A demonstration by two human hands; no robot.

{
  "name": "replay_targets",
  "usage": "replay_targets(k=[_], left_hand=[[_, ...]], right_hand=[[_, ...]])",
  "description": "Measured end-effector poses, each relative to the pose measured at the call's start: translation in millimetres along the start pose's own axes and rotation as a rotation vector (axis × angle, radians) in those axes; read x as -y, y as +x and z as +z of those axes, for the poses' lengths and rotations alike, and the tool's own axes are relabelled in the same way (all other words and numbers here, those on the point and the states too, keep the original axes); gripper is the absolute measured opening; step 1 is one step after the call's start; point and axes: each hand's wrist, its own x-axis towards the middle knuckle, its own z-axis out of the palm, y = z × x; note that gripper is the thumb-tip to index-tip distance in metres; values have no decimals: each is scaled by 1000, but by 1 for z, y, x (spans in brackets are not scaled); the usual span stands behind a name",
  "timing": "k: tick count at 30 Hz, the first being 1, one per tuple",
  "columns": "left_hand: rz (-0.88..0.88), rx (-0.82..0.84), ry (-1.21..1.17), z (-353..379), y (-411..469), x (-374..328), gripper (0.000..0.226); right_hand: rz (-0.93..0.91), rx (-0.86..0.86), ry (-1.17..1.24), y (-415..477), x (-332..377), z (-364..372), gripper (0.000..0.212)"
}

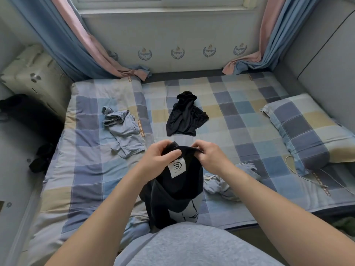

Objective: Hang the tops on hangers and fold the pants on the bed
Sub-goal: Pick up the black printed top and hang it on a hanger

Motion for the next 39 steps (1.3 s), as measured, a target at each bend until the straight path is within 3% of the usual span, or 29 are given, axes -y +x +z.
replay_targets(k=[3, 7, 11, 17, 20, 23, 26, 28, 33, 36, 39], left_hand=[[8, -26, 158, -8, 0, 9, 20], [115, -196, 448, -6, 5, 25, 36], [158, -384, 669, 4, 11, 36, 43], [71, -511, 820, 7, 17, 54, 41], [-77, -500, 908, 3, 21, 59, 58], [-224, -436, 949, -2, 27, 56, 65], [-293, -340, 957, -8, 30, 53, 60], [-332, -265, 956, -13, 29, 53, 56], [-362, -165, 939, -26, 24, 47, 49], [-309, -218, 909, -29, 19, 32, 46], [-111, -369, 824, -29, 11, 7, 38]], right_hand=[[-65, -84, 102, 0, 5, -10, 12], [-166, -140, 293, -6, 18, -21, 24], [-224, -66, 462, -14, 33, -30, 27], [-216, -99, 514, -23, 43, -55, 35], [-168, -169, 543, -23, 34, -64, 36], [-90, -275, 303, -18, 17, -65, 37], [-19, -341, -79, -15, -3, -65, 30], [49, -364, -199, -15, -11, -66, 23], [144, -455, -247, -17, -21, -57, 27], [154, -492, -228, -17, -20, -54, 30], [118, -535, -191, -16, -15, -59, 30]])
